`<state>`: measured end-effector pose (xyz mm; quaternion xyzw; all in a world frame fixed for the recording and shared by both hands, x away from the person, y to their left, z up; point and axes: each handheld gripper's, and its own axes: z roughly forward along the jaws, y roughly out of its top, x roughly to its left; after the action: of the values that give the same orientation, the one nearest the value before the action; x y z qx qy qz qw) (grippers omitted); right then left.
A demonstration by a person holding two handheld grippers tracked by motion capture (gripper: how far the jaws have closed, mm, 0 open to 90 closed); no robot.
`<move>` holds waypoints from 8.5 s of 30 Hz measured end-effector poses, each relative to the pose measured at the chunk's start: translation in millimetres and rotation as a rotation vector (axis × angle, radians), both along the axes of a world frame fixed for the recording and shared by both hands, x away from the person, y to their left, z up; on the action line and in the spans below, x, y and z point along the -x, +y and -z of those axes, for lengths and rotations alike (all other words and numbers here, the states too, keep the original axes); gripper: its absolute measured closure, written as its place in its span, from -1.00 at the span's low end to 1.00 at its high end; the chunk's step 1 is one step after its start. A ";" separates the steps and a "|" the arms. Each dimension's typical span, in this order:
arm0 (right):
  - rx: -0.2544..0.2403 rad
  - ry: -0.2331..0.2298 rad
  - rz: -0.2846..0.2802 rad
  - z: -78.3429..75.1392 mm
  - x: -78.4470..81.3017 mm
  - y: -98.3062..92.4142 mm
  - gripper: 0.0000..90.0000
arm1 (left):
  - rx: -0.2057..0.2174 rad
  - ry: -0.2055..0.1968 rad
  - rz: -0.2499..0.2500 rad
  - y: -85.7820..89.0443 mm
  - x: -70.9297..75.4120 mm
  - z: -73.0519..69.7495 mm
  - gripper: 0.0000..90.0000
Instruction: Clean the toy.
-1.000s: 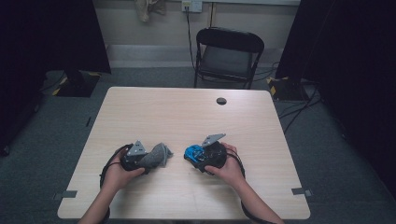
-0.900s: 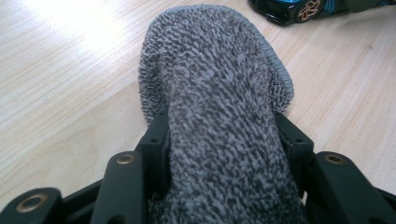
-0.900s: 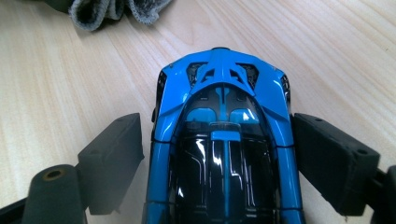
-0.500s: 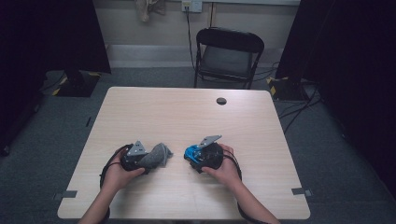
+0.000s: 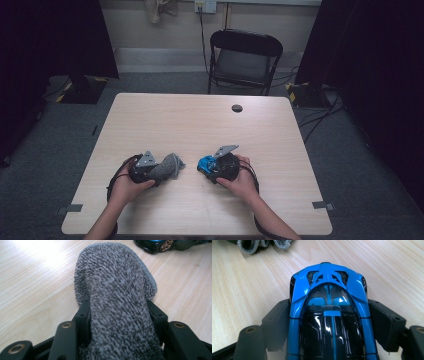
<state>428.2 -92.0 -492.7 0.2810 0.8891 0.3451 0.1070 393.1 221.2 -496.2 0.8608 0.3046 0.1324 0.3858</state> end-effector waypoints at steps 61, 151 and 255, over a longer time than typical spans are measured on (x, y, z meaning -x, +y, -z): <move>0.017 0.047 0.002 -4.4 -0.5 -11.9 -0.49 | -0.028 0.006 0.002 -10.8 -3.5 -0.5 -0.45; 0.025 0.066 0.007 -36.5 17.1 -16.3 -0.42 | 0.055 0.004 -0.025 -27.7 -27.0 -24.1 0.48; 0.002 0.055 0.036 -43.4 5.9 -17.8 -0.42 | 0.080 0.041 0.189 -54.3 -23.2 -47.8 0.52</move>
<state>422.2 -109.8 -449.3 0.3062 0.8868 0.3345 0.0889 416.4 166.9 -448.4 0.8720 0.2350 0.0657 0.4244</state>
